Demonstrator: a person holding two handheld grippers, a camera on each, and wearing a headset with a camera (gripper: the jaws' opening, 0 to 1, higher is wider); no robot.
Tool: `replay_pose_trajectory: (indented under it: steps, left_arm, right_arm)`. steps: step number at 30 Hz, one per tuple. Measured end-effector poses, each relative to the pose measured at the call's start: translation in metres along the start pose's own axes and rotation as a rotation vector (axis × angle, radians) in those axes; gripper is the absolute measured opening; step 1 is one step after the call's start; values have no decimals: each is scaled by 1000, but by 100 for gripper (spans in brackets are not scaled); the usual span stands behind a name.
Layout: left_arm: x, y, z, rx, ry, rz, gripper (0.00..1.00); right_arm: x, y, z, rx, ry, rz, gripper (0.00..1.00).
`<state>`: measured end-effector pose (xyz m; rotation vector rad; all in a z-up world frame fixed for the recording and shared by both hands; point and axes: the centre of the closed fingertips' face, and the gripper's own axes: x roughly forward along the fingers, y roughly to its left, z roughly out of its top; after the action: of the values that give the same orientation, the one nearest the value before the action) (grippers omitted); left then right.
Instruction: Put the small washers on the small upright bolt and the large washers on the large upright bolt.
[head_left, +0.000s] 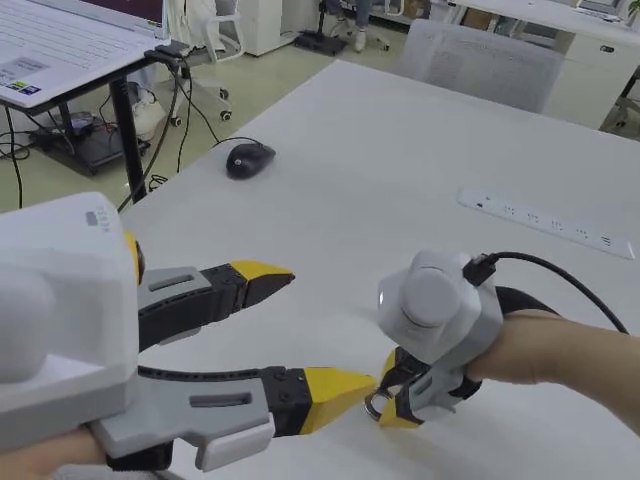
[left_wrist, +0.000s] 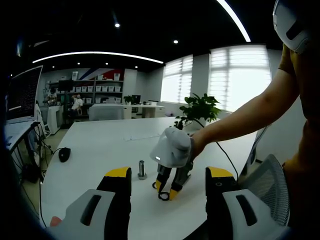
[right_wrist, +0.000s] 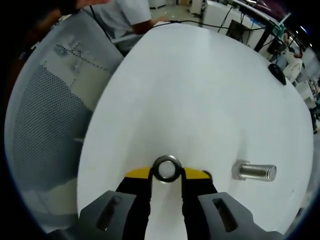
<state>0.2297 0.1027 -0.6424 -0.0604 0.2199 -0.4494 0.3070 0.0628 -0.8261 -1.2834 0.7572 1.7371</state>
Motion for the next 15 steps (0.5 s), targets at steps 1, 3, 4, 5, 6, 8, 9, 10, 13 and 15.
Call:
replay_pose_trajectory:
  steps: [1, 3, 4, 5, 6, 8, 9, 10, 13, 15]
  left_arm:
    - [0, 0, 0, 1, 1, -1, 59]
    - [0, 0, 0, -1, 1, -1, 59]
    - [0, 0, 0, -1, 1, -2, 59]
    - [1, 0, 0, -1, 1, -2, 59]
    - [1, 0, 0, -1, 2, -3, 59]
    - [1, 0, -1, 0, 5, -3, 59]
    - [1, 0, -1, 0, 5, -3, 59]
    - [2, 0, -1, -3, 5, -4, 59]
    - [2, 0, -2, -3, 7, -6, 59]
    - [2, 0, -2, -1, 7, -7, 59]
  right_arm:
    - [0, 0, 0, 1, 0, -1, 22]
    - [0, 2, 0, 7, -2, 6, 22]
    - [0, 2, 0, 7, -1, 8, 22]
    - [-1, 3, 1, 9, -2, 11, 22]
    - [-1, 3, 1, 9, -4, 13, 22]
    - [-2, 2, 1, 2, -2, 7, 22]
    - [-3, 3, 2, 6, -6, 10, 22]
    - [-4, 3, 3, 8, -11, 11, 22]
    - [-6, 3, 3, 5, -13, 6, 22]
    - [-9, 2, 4, 6, -17, 4, 22]
